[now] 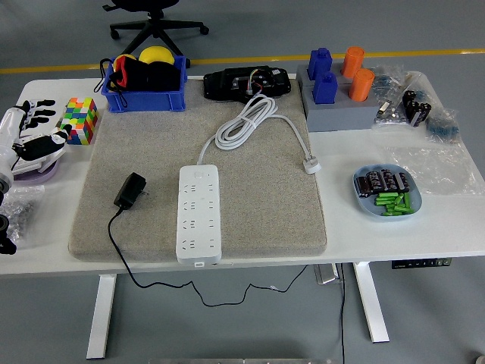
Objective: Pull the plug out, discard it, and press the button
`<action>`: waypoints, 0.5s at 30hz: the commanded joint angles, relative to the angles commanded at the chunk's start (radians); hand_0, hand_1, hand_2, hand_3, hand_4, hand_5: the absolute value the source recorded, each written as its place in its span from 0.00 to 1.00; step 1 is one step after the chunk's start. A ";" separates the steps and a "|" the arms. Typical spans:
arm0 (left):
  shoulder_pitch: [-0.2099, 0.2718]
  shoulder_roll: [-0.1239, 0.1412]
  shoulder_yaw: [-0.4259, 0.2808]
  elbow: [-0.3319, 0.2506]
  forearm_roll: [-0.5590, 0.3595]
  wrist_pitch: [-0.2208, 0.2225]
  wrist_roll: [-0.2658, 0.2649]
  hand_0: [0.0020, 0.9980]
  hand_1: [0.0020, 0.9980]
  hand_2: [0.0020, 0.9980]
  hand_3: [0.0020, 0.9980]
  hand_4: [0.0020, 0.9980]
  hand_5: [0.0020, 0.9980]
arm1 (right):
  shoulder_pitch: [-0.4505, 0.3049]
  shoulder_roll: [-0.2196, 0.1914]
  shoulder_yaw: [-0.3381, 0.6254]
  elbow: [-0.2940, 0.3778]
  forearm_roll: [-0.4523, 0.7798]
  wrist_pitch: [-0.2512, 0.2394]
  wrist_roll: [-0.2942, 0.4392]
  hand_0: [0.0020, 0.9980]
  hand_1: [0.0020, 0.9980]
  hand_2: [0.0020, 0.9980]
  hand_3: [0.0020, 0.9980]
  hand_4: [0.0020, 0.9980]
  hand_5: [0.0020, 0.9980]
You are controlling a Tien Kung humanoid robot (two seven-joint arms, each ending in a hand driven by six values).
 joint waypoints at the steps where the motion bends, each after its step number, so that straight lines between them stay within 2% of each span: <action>1: -0.001 0.001 0.001 0.000 0.001 -0.001 0.001 0.78 0.75 0.73 0.79 0.69 0.20 | 0.000 0.000 0.002 0.000 -0.001 0.000 0.000 0.81 0.70 0.68 0.66 0.77 0.66; 15: 0.020 -0.008 -0.009 0.003 0.007 -0.006 0.006 0.78 0.74 0.73 0.79 0.69 0.19 | -0.009 0.006 0.032 0.000 -0.015 0.000 -0.002 0.81 0.70 0.68 0.66 0.77 0.66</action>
